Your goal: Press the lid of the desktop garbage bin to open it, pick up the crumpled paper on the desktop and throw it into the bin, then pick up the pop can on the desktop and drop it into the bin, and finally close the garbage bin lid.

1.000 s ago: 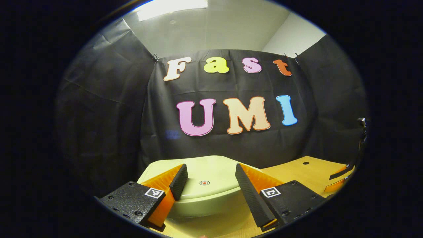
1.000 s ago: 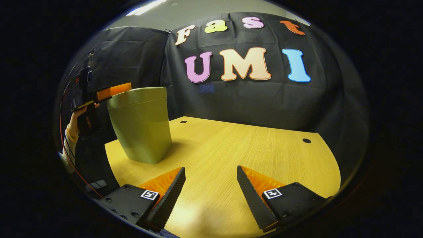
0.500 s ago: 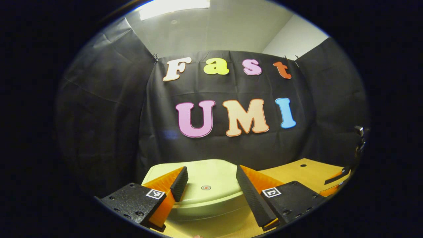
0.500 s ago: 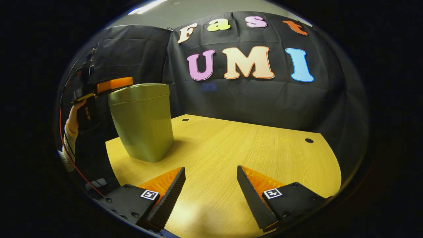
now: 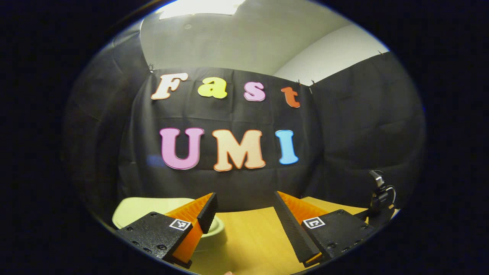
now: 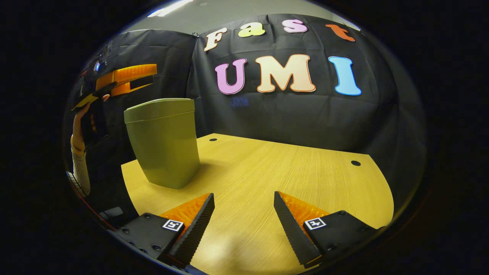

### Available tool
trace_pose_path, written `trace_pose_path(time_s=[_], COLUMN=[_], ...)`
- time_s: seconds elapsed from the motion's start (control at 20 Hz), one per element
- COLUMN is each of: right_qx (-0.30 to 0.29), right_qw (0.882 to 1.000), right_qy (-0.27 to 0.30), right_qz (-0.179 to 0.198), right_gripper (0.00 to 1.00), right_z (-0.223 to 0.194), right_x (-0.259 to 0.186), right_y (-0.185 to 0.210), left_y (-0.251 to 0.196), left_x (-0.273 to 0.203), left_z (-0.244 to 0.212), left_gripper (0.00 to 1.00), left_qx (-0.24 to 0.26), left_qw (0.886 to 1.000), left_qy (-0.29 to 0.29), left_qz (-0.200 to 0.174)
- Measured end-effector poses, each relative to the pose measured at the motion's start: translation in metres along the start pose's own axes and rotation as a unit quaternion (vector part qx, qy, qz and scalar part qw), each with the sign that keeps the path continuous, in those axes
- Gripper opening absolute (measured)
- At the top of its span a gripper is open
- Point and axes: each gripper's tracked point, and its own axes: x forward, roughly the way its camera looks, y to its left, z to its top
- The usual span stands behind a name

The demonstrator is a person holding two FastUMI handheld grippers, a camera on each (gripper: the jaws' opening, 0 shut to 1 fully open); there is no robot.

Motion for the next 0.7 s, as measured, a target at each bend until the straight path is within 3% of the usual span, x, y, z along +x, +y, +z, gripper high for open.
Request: trace_pose_path(time_s=[0.45, 0.7], right_qx=[-0.015, -0.023], right_qw=[1.0, 0.999], right_qy=[-0.006, -0.022], right_qz=[-0.021, -0.023], right_gripper=[0.99, 0.99], right_z=[0.003, 0.011], right_x=[-0.002, -0.005], right_y=[-0.003, 0.002], left_y=[-0.044, -0.034], left_x=[0.005, -0.002], left_z=[-0.106, -0.142], left_gripper=[0.91, 0.91], left_qx=[-0.071, -0.053], left_qw=[0.99, 0.991], left_qy=[0.075, 0.082], left_qz=[-0.092, -0.095])
